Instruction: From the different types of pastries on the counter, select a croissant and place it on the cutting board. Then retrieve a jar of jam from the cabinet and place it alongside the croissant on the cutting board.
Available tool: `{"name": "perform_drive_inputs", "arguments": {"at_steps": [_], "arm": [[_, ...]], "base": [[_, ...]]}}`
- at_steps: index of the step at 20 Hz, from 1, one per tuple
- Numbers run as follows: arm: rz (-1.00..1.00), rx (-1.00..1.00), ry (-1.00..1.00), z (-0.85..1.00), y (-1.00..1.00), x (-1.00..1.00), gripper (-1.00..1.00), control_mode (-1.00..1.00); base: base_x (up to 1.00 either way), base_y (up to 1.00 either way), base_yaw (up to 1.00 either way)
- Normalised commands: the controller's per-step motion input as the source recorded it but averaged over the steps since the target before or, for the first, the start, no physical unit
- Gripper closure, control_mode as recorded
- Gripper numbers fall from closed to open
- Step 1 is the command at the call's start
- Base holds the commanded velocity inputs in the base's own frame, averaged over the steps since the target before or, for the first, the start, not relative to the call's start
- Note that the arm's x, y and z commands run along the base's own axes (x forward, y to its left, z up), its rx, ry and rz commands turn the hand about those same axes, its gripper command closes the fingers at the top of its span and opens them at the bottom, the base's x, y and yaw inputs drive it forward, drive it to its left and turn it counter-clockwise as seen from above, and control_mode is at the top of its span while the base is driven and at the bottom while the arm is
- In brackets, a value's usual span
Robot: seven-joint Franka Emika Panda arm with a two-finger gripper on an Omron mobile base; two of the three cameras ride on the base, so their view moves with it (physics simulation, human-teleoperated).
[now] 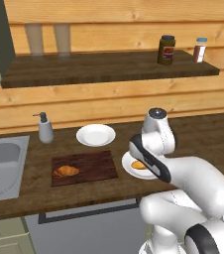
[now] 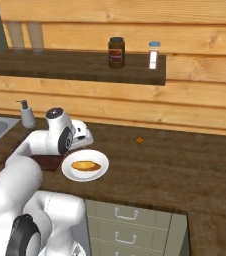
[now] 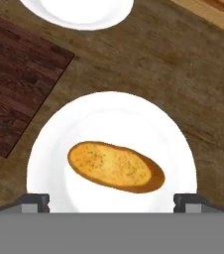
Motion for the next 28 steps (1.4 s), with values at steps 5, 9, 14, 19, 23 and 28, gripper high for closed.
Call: {"name": "perform_drive_inputs", "arguments": {"at_steps": [5,9,14,19,23,28], "arm": [[-0.15,0.06,-0.08,0.61,-0.86,-0.02,-1.0,-1.0],[-0.15,0.14,-0.1,0.7,-0.62,0.0,-1.0,-1.0],[-0.1,0.16,-0.07,0.51,-0.24,-0.09,-1.0,-1.0],[-0.04,0.04,-0.05,0.0,0.0,-0.3,-1.0,-1.0],[-0.04,0.0,0.0,0.01,0.0,-0.37,-1.0,-1.0],[0.02,-0.06,0.0,-0.11,0.06,-0.23,-1.0,-1.0]], "base": [[0.0,0.0,0.0],[0.0,0.0,0.0],[0.0,0.0,0.0],[0.0,0.0,0.0],[0.0,0.0,0.0],[0.0,0.0,0.0]]}}
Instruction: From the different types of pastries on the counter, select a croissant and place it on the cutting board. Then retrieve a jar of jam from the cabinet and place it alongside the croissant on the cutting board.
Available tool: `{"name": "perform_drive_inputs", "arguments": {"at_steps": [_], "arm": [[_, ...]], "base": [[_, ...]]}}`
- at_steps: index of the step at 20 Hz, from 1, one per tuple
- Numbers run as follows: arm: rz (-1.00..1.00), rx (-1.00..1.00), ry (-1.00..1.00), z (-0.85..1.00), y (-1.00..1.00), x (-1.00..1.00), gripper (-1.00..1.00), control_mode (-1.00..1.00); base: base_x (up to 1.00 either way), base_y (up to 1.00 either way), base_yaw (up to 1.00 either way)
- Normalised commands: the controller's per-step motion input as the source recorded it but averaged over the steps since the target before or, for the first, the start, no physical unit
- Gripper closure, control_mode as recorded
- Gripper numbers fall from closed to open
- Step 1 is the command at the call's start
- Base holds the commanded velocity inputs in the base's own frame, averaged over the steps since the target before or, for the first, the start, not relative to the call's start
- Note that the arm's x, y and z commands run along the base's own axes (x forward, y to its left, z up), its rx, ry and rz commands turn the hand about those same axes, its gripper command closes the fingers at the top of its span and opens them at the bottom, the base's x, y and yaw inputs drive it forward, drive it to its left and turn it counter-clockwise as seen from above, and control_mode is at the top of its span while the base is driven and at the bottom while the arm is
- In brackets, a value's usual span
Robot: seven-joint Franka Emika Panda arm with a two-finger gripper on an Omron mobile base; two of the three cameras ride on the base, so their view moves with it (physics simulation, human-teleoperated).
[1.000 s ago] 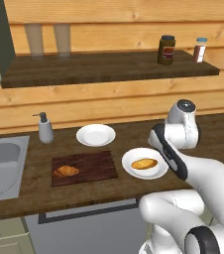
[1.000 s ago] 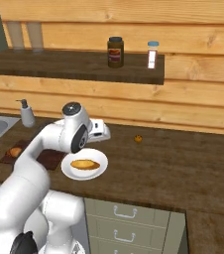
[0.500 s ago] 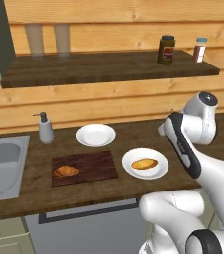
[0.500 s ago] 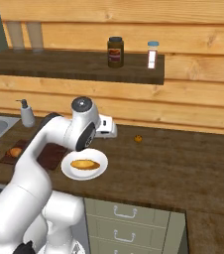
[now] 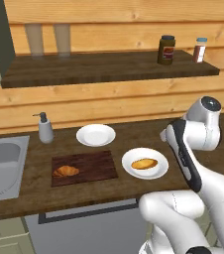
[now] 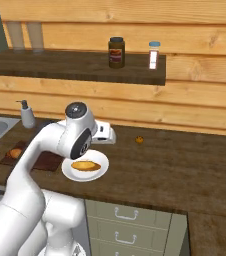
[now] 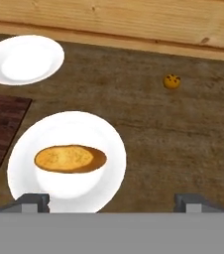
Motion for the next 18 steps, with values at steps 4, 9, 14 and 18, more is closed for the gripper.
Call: {"name": "perform_drive_inputs", "arguments": {"at_steps": [4,9,14,18], "arm": [[0.02,-0.03,-0.04,-0.26,0.25,-0.84,-1.0,-1.0],[0.04,-0.07,0.1,-0.5,0.74,-0.63,-1.0,-1.0],[0.01,-0.04,0.1,-0.49,0.75,-0.54,-1.0,-1.0],[-0.11,0.06,0.19,-0.03,-0.2,0.62,-1.0,-1.0]], "base": [[0.0,0.0,0.0],[0.0,0.0,0.0],[0.0,0.0,0.0],[0.0,0.0,0.0]]}}
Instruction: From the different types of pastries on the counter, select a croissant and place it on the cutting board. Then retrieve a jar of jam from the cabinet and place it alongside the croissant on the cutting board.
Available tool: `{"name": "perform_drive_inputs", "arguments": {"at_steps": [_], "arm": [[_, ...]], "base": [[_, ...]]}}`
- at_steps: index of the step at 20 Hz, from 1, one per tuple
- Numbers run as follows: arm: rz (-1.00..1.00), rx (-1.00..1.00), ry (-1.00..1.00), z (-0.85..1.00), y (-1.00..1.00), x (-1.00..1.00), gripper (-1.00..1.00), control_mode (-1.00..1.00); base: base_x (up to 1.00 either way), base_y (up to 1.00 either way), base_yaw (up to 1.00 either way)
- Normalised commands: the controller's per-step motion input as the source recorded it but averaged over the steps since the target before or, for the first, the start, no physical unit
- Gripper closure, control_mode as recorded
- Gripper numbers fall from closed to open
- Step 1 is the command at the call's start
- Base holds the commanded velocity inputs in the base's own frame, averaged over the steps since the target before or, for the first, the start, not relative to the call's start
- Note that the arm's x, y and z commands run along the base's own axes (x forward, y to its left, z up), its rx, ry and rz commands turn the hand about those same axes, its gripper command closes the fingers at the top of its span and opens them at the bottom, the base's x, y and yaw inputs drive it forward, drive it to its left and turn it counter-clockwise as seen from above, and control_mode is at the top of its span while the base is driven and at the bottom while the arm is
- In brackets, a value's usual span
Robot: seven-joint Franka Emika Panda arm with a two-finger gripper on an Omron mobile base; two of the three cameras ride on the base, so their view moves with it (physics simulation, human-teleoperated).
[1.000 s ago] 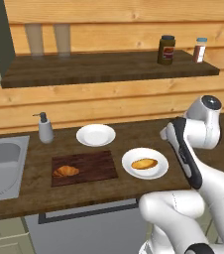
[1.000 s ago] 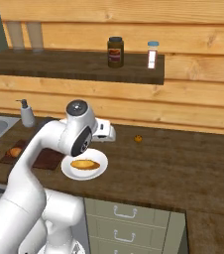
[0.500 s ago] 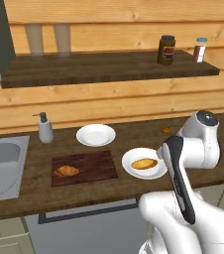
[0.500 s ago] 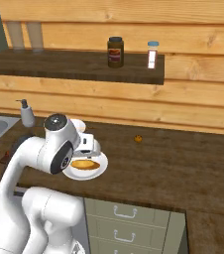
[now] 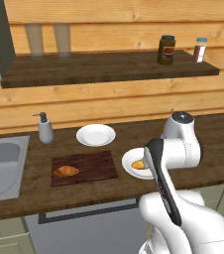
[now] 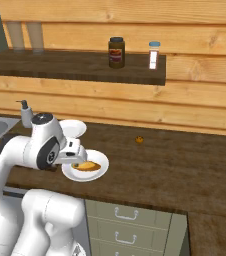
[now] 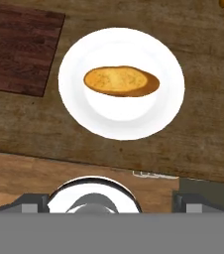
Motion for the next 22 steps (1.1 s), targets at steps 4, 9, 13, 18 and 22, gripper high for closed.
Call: {"name": "perform_drive_inputs", "arguments": {"at_steps": [4,9,13,18,22], "arm": [[-0.05,0.09,0.19,0.0,-0.53,0.69,-1.0,-1.0],[-0.03,0.07,0.06,-0.11,-0.31,0.08,-1.0,-1.0],[0.0,0.03,0.0,-0.17,-0.01,0.0,-1.0,-1.0],[0.0,0.02,0.0,-0.15,0.0,-0.32,-1.0,-1.0],[0.0,0.0,0.0,0.0,0.0,0.0,-1.0,1.0]], "base": [[0.0,0.0,0.0],[0.0,0.0,0.0],[0.0,0.0,0.0],[0.0,0.0,0.0],[-0.86,0.27,0.0]]}}
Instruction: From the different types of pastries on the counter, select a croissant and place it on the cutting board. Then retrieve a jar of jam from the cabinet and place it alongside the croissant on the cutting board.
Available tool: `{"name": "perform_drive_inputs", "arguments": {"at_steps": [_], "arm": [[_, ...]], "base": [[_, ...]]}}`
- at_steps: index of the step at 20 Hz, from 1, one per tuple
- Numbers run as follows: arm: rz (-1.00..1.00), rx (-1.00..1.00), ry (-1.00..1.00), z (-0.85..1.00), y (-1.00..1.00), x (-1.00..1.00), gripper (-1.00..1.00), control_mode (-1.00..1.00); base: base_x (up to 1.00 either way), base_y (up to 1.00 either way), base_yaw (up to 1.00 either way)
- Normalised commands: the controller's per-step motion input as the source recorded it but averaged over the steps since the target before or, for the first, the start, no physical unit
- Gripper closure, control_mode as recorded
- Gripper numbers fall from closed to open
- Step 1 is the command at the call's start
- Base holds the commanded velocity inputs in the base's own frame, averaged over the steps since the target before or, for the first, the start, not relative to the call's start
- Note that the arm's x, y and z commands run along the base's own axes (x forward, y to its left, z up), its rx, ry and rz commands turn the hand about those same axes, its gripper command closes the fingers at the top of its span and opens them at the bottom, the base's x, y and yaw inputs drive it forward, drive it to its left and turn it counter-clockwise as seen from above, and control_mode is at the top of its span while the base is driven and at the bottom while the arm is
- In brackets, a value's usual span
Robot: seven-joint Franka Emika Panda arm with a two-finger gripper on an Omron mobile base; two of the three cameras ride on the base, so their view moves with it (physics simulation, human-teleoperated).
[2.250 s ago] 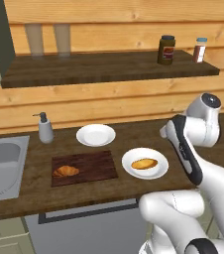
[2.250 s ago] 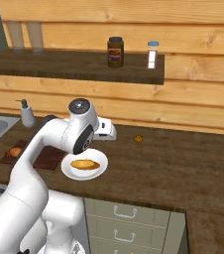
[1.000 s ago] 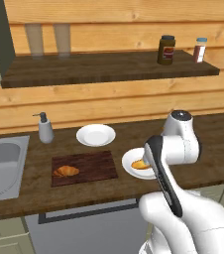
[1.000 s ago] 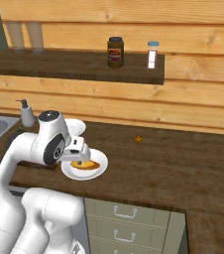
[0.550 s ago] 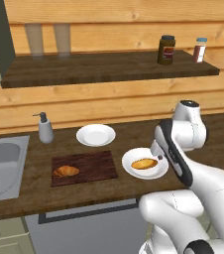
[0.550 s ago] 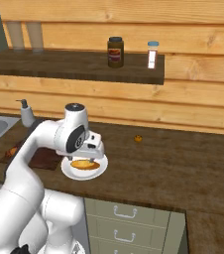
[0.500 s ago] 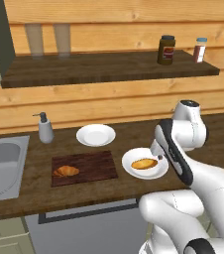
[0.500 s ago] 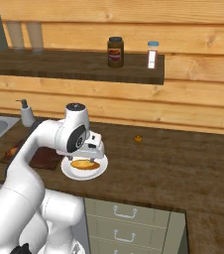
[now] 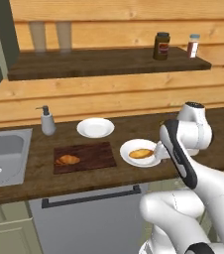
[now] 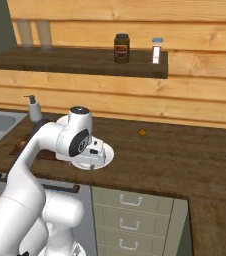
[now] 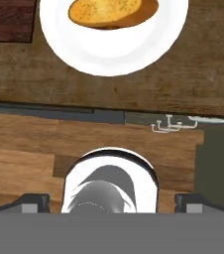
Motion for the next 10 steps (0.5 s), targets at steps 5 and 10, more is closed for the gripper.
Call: {"name": "perform_drive_inputs", "arguments": {"at_steps": [5,10], "arm": [[0.0,0.0,0.0,0.0,0.0,0.0,-1.0,1.0],[0.0,0.0,0.0,0.0,0.0,0.0,-1.0,1.0]], "base": [[-0.87,0.81,-0.01],[-0.78,0.92,-0.01]]}}
